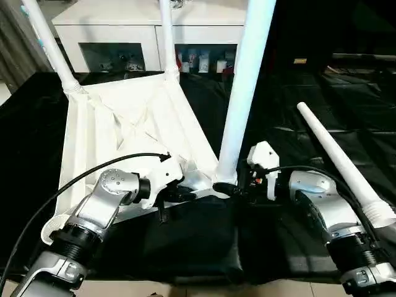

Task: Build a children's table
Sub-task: Rotate leg to tighten

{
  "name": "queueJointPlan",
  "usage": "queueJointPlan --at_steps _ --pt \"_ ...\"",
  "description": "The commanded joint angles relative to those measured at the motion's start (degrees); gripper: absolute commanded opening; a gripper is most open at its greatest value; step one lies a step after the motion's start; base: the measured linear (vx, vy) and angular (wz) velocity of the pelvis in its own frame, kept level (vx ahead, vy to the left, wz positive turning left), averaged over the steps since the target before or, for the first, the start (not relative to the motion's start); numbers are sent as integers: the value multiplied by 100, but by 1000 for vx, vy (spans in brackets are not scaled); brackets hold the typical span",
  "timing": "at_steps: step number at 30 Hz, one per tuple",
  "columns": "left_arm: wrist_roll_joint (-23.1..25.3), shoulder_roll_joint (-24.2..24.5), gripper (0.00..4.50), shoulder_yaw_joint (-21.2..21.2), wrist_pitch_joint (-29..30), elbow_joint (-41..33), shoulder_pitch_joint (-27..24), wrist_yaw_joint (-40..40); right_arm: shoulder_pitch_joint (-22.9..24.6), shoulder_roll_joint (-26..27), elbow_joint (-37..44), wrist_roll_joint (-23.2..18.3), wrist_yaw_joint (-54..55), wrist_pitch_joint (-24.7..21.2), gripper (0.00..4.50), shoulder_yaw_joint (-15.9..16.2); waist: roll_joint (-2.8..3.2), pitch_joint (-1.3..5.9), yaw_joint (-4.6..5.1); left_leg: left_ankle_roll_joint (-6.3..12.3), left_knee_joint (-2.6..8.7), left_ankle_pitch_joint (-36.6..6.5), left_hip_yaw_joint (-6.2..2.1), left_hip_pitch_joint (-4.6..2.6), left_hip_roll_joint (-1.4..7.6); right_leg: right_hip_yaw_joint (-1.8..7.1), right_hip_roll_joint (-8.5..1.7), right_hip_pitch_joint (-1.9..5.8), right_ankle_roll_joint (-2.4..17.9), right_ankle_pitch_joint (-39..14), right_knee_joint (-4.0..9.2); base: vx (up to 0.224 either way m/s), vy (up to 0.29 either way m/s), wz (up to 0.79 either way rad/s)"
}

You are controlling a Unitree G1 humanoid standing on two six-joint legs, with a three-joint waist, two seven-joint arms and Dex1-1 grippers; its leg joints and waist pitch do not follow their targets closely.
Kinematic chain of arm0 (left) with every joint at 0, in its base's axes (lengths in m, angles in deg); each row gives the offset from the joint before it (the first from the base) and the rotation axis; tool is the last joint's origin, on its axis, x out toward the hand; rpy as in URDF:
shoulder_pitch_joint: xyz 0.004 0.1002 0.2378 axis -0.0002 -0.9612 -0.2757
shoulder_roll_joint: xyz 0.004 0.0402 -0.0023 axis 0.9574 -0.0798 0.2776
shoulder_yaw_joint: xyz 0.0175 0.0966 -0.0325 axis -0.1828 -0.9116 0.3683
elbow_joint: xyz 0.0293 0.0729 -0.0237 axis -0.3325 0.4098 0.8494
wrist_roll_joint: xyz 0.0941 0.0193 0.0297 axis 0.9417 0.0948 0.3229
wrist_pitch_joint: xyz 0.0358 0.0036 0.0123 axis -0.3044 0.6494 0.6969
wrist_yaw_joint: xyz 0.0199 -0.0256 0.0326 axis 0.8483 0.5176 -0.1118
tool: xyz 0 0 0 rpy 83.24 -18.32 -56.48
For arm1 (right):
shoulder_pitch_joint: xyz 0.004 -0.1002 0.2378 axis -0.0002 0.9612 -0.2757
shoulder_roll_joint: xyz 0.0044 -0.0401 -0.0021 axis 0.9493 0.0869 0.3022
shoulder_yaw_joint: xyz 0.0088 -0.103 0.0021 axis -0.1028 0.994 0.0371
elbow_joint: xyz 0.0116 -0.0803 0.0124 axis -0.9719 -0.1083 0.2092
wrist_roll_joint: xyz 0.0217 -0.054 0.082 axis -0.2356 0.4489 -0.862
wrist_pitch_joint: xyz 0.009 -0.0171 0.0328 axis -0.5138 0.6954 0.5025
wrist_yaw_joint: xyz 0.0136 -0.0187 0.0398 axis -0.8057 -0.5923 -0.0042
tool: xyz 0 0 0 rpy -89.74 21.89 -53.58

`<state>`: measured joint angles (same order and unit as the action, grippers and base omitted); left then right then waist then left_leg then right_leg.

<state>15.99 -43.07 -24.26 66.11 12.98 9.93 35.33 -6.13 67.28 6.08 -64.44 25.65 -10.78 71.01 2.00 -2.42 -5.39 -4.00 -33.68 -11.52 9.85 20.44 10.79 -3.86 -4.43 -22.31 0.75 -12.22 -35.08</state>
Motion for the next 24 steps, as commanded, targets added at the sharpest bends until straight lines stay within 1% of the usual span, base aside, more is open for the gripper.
queueJointPlan --at_steps 1,2,3,5,7,8,10,13,24 --pt "-58 -53 0 -158 2 -174 -27 183 -77 32 -83 34 58 37 349 38 -39 350 20 501 344 -373 -51 -7 233 277 -383 304 1529 278 284 0 0 0" --pt "-57 -50 0 -158 3 -174 -25 183 -89 44 -107 31 78 31 346 30 -42 348 22 495 345 -382 -50 -8 233 278 -381 303 1529 262 287 0 0 0" --pt "-55 -47 0 -159 3 -171 -24 185 -99 48 -126 36 91 37 336 27 -30 350 19 490 342 -385 -51 -6 232 278 -380 306 1525 266 281 0 0 0" --pt "-50 -31 0 -162 11 -173 -23 193 -129 60 -193 60 138 76 311 13 -26 351 20 480 342 -399 -53 -8 233 274 -378 306 1524 273 283 0 0 0" --pt "-55 -17 0 -161 28 -181 -26 200 -138 78 -225 51 154 88 301 -6 -18 357 20 474 337 -383 -53 -10 231 275 -377 309 1529 332 276 0 0 0" --pt "-56 -13 0 -160 33 -187 -29 203 -140 83 -236 51 159 98 292 -9 -24 361 19 480 334 -359 -54 -10 230 275 -373 313 1540 394 269 0 0 0" --pt "-44 3 0 -172 24 -178 -28 222 -134 82 -257 66 156 127 268 4 -13 359 21 494 330 -359 -55 -2 226 272 -373 317 1548 428 266 0 0 0" --pt "-38 12 0 -173 19 -157 -15 236 -102 71 -256 76 135 147 257 54 -20 360 22 487 329 -384 -54 -3 227 272 -373 318 1549 394 269 0 0 0" --pt "-42 30 0 -182 39 -137 2 254 -88 103 -391 75 124 185 256 91 -13 363 24 486 323 -409 -54 -6 226 271 -372 319 1572 395 262 0 0 0"
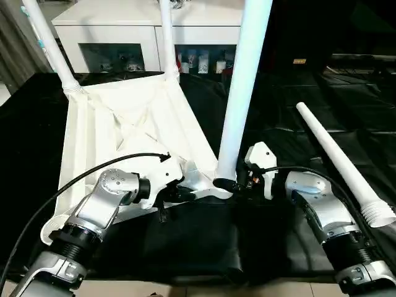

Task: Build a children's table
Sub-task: Rotate leg to tighten

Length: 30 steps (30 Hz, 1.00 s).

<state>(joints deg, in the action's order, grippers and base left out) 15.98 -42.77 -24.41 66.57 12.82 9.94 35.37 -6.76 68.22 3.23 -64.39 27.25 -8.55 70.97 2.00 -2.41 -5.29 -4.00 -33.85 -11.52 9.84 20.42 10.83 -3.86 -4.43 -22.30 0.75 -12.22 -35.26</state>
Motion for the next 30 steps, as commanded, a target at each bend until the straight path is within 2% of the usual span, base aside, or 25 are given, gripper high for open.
queueJointPlan --at_steps 1,2,5,8,9,10,12,14,15,16,18,19,21,22,24,27,30 --pt "-41 1 0 -166 -7 -121 1 250 -25 9 -106 70 -36 -38 256 95 -15 365 14 486 338 -398 -54 -7 222 270 -371 320 1573 406 277 0 0 0" --pt "-42 1 0 -165 -7 -118 2 250 -21 16 -121 66 -30 -47 256 92 -17 365 16 487 337 -392 -55 -4 222 269 -369 321 1573 411 275 0 0 0" --pt "-24 -217 0 -46 206 81 83 -146 -73 405 -683 201 983 -182 256 -149 -13 337 50 438 358 -490 -48 9 221 270 -380 304 1584 225 298 0 0 0" --pt "123 -475 0 20 357 419 242 -687 -211 750 -1158 371 1994 -459 254 -303 -7 270 129 59 449 -1214 -74 -36 212 266 -392 302 1304 -1140 439 0 0 0" --pt "133 -495 0 26 372 445 255 -728 -219 773 -1183 381 2054 -476 254 -310 -4 256 152 18 453 -1312 -64 -49 206 275 -385 279 1257 -1320 467 0 0 0" --pt "191 -647 0 71 452 631 352 -1025 -274 938 -1329 390 2392 -604 254 -372 -10 262 184 -45 467 -1434 -85 -58 213 277 -394 287 1174 -1545 480 0 0 0" --pt "215 -1012 0 205 692 1001 563 -1601 -403 1254 -1570 423 2962 -855 254 -433 7 260 226 -109 472 -1491 -86 -65 199 283 -383 254 1124 -1674 494 0 0 0" --pt "210 -1143 0 253 776 1120 634 -1761 -462 1356 -1671 455 3153 -929 254 -445 -7 263 223 -120 464 -1507 -81 -82 190 286 -386 242 1091 -1764 520 0 0 0" --pt "223 -1418 0 345 955 1372 786 -2168 -624 1540 -1961 522 3555 -1076 254 -460 -8 257 223 -93 471 -1493 -85 -52 186 283 -390 249 1023 -1839 540 0 0 0" --pt "269 -1698 0 399 1094 1641 942 -2573 -829 1752 -2317 507 3998 -1184 254 -542 -12 256 236 -114 468 -1542 -82 -75 182 284 -381 218 1026 -1897 549 0 0 0" --pt "317 -1963 0 408 1155 1883 1074 -2891 -1037 1981 -2659 420 4452 -1195 254 -700 -6 255 225 -122 468 -1637 -96 -92 169 280 -400 210 978 -2152 585 0 0 0" --pt "333 -2054 0 405 1167 1951 1116 -2983 -1111 2064 -2776 380 4611 -1193 254 -775 -16 263 220 -97 473 -1620 -101 -71 173 282 -409 217 925 -2154 592 0 0 0" --pt "367 -2207 0 390 1202 2018 1186 -3099 -1277 2216 -3027 338 4949 -1188 254 -961 -22 279 222 -92 482 -1601 -102 -73 183 281 -393 200 900 -1998 582 0 0 0" --pt "369 -2222 0 389 1209 2014 1191 -3106 -1301 2223 -3057 367 4977 -1183 254 -952 -13 284 214 -90 488 -1600 -108 -64 184 275 -392 211 912 -1873 573 0 0 0" --pt "370 -2228 0 403 1216 2035 1206 -3122 -1346 2238 -3092 413 5033 -1140 254 -959 -43 291 211 -51 494 -1597 -98 -53 183 275 -381 214 910 -1685 566 0 0 0" --pt "380 -2216 0 429 1208 2080 1224 -3136 -1399 2252 -3154 410 5062 -1099 254 -988 -30 296 210 -38 501 -1638 -101 -49 187 277 -391 216 910 -1675 564 0 0 0" --pt "388 -2219 0 483 1172 2217 1293 -3207 -1504 2281 -3338 442 5121 -1023 254 -1050 -40 283 228 -51 508 -1810 -97 -60 177 275 -392 194 867 -1945 596 0 0 0"
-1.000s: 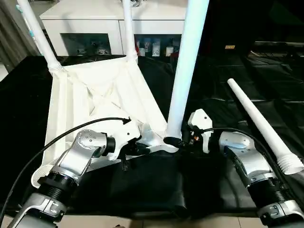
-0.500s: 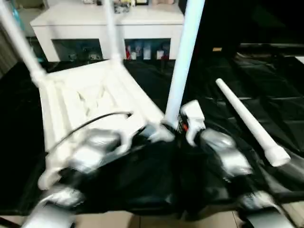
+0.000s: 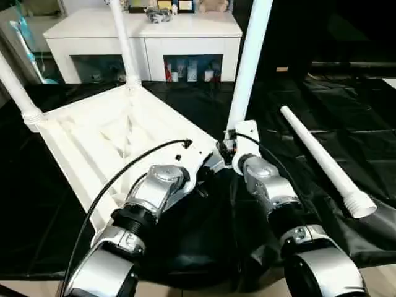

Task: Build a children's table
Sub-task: Rotate leg to tighten

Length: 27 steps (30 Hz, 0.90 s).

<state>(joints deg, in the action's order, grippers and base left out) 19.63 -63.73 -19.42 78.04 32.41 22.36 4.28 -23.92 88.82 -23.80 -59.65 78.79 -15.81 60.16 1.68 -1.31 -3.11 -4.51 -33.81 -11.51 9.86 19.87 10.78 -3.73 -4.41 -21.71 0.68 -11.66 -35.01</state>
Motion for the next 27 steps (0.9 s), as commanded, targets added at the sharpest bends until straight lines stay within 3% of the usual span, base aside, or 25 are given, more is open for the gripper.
queueJointPlan --at_steps 1,7,8,11,13,14,15,18,21,24,25,26,27 --pt "22 -124 0 4 11 309 80 -121 171 229 -706 -13 -11 -262 254 8 -3 165 13 -6 511 -1871 -104 -9 178 259 -397 123 827 -2169 592 0 0 0" --pt "10 -75 0 48 -23 364 115 -147 118 239 -731 -5 -30 -81 254 6 -9 158 14 -22 539 -2040 -124 -7 191 260 -410 92 681 -2452 633 0 0 0" --pt "12 -62 0 45 -34 351 107 -138 116 234 -710 -8 -38 -68 310 3 -10 157 14 -17 542 -2040 -123 -6 192 260 -408 87 668 -2469 636 0 0 0" --pt "28 -9 0 42 -83 308 70 -68 78 190 -702 37 -111 40 310 21 -10 149 16 -12 548 -2112 -125 -7 190 259 -411 69 632 -2609 656 0 0 0" --pt "34 3 0 43 -97 310 65 -52 64 178 -715 51 -129 76 342 21 -11 151 17 -18 556 -2128 -130 -10 196 260 -417 60 599 -2673 667 0 0 0" --pt "68 73 0 13 -137 278 22 -9 72 109 -614 79 -128 113 342 28 55 150 11 -29 558 -2140 -139 -15 194 261 -419 57 610 -2646 660 0 0 0" --pt "77 104 0 1 -155 255 -2 17 84 73 -549 95 -125 117 351 38 11 150 24 -18 563 -2134 -129 -4 195 258 -409 64 612 -2597 669 0 0 0" --pt "82 165 0 -28 -233 184 -55 102 132 -13 -347 110 -211 112 382 75 10 176 -10 49 545 -1729 -103 27 202 277 -412 104 772 -2027 615 0 0 0" --pt "93 380 0 -66 -284 -34 -211 296 471 -339 777 71 -758 -133 406 239 15 156 -43 168 548 -1505 -86 56 202 272 -393 155 798 -1789 603 0 0 0" --pt "104 465 0 -119 -475 -97 -266 449 601 -484 1174 53 -1121 -250 430 373 5 189 -64 273 506 -1034 -73 89 195 273 -400 197 883 -1302 553 0 0 0" --pt "90 565 0 -138 -469 -217 -349 574 770 -748 1633 74 -1670 -375 430 631 26 194 -56 326 490 -898 -72 96 194 266 -390 210 957 -1049 526 0 0 0" --pt "90 565 0 -138 -469 -217 -349 574 770 -748 1633 74 -1670 -375 439 631 26 194 -56 326 490 -898 -72 96 194 266 -390 210 957 -1049 526 0 0 0" --pt "78 657 0 -180 -583 -313 -419 746 916 -957 1985 34 -2114 -393 446 799 18 210 -60 422 460 -627 -70 118 192 262 -384 242 1057 -569 469 0 0 0"
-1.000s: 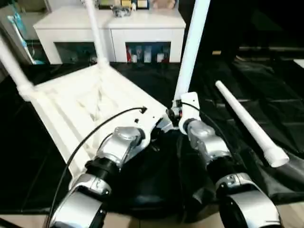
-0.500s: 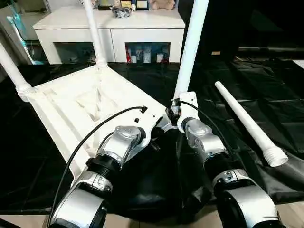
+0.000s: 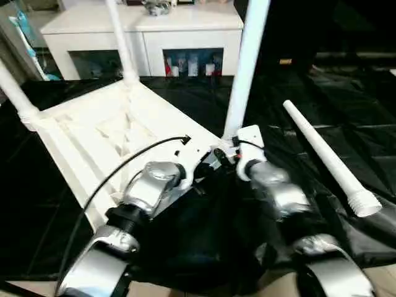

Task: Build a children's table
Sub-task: Rotate leg to tighten

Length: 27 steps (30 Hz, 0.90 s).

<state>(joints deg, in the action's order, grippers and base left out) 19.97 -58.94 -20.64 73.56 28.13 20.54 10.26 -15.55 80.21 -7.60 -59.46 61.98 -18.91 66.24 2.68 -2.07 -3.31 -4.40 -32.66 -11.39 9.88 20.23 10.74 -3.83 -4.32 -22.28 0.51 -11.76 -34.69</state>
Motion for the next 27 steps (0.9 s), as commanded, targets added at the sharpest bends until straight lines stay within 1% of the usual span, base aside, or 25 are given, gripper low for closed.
queueJointPlan --at_steps 1,2,3,4,5,6,7,8,9,10,11,12,13,14,15,16,17,18,19,20,21,22,24,27 --pt "5 244 0 -43 -137 40 -292 248 181 -262 598 -13 -703 -91 446 281 -62 291 -42 470 322 -542 -67 87 201 272 -394 306 1138 -292 412 0 0 0" --pt "-59 353 0 -54 -270 -81 -380 473 312 -480 879 -46 -1038 -75 446 386 -67 288 -42 512 318 -544 -66 90 196 266 -390 319 1180 -198 405 60 1 -2" --pt "-107 402 0 -58 -305 -161 -428 595 371 -574 1005 -47 -1147 -99 446 423 -63 293 -46 523 314 -537 -68 79 201 269 -392 317 1199 -164 398 0 0 0" --pt "-126 421 0 -59 -314 -193 -447 641 392 -609 1050 -45 -1183 -111 446 436 -58 298 -32 542 308 -478 -66 88 201 272 -390 327 1264 -43 374 0 0 0" --pt "-147 447 0 -61 -327 -232 -470 699 411 -653 1083 -32 -1222 -117 446 454 -58 298 -32 542 308 -478 -66 88 201 272 -390 327 1264 -43 374 0 0 0" --pt "-216 573 0 -91 -450 -389 -566 969 500 -831 1246 -1 -1418 -114 446 526 -57 307 -29 562 302 -468 -67 65 209 268 -384 322 1351 15 364 0 0 0" --pt "-264 651 0 -111 -521 -492 -633 1157 559 -918 1372 -39 -1552 -156 446 540 -54 311 -19 600 290 -396 -57 64 210 274 -376 312 1397 149 346 0 0 0" --pt "-321 736 0 -137 -588 -607 -706 1365 609 -979 1470 -97 -1664 -200 446 535 -64 314 -26 622 288 -385 -59 66 210 269 -379 321 1413 178 342 0 0 0" --pt "-321 736 0 -137 -588 -607 -706 1365 609 -979 1470 -97 -1664 -200 446 535 -54 315 -34 654 282 -350 -57 68 220 277 -386 312 1419 226 330 0 0 0" --pt "-357 785 0 -153 -622 -679 -752 1491 638 -1007 1530 -142 -1723 -236 446 526 -52 303 -32 650 287 -388 -50 60 215 272 -382 301 1442 148 343 0 0 0" --pt "-406 911 0 -184 -672 -835 -843 1706 694 -1082 1617 -217 -1877 -232 446 511 -48 305 -38 636 287 -429 -50 58 218 272 -388 302 1448 85 342 0 0 0" --pt "-434 979 0 -199 -690 -915 -888 1817 727 -1134 1660 -243 -1985 -175 446 522 -52 311 -47 629 284 -435 -49 57 235 285 -392 303 1443 91 336 0 0 0" --pt "-490 1160 0 -253 -737 -1124 -998 2102 812 -1262 1768 -318 -2281 -16 446 550 -61 310 -54 636 282 -401 -51 58 236 282 -381 298 1444 167 321 0 0 0" --pt "-504 1191 0 -265 -740 -1166 -1017 2158 828 -1283 1789 -337 -2341 7 446 557 -50 321 -64 635 275 -396 -55 54 239 281 -390 302 1460 211 302 0 0 0" --pt "-575 1339 0 -323 -752 -1376 -1107 2434 903 -1383 1895 -437 -2645 118 446 595 -39 328 -77 668 261 -343 -54 60 252 285 -381 292 1478 408 275 0 0 0" --pt "-582 1350 0 -324 -749 -1396 -1115 2456 910 -1392 1909 -446 -2672 121 446 600 -38 321 -72 686 258 -347 -48 69 244 276 -366 283 1486 411 276 0 0 0" --pt "-632 1417 0 -323 -743 -1542 -1169 2606 963 -1475 2029 -491 -2884 135 446 653 -48 320 -78 700 256 -366 -41 64 240 270 -362 274 1489 375 283 0 0 0" --pt "-675 1459 0 -326 -723 -1638 -1198 2709 988 -1534 2098 -501 -3012 157 446 700 -67 323 -88 704 246 -349 -39 68 242 276 -371 282 1504 360 273 0 0 0" --pt "-713 1495 0 -330 -717 -1714 -1222 2802 1004 -1586 2150 -510 -3127 164 446 744 -50 325 -107 707 239 -317 -41 58 252 280 -374 265 1523 393 257 0 0 0" --pt "-740 1519 0 -336 -709 -1767 -1238 2862 1013 -1619 2184 -517 -3201 164 446 764 -58 315 -109 708 242 -345 -40 64 251 275 -368 259 1522 346 263 0 0 0" --pt "-739 1543 0 -345 -708 -1800 -1244 2892 1016 -1643 2203 -541 -3280 162 446 772 -60 308 -127 687 243 -421 -38 54 259 276 -372 254 1506 217 268 0 0 0" --pt "-739 1549 0 -347 -708 -1806 -1245 2896 1017 -1647 2205 -546 -3293 162 446 771 -45 309 -152 651 243 -482 -35 38 262 283 -374 243 1495 106 273 0 0 0" --pt "-738 1596 0 -365 -703 -1873 -1248 2912 1008 -1694 2190 -617 -3483 187 446 770 -66 303 -167 592 246 -527 -30 41 256 287 -370 243 1492 54 275 0 0 0" --pt "-734 1618 0 -364 -694 -1895 -1249 2923 1003 -1687 2146 -632 -3566 231 446 766 -65 318 -173 566 231 -429 -41 56 245 286 -373 259 1483 226 245 0 0 0"
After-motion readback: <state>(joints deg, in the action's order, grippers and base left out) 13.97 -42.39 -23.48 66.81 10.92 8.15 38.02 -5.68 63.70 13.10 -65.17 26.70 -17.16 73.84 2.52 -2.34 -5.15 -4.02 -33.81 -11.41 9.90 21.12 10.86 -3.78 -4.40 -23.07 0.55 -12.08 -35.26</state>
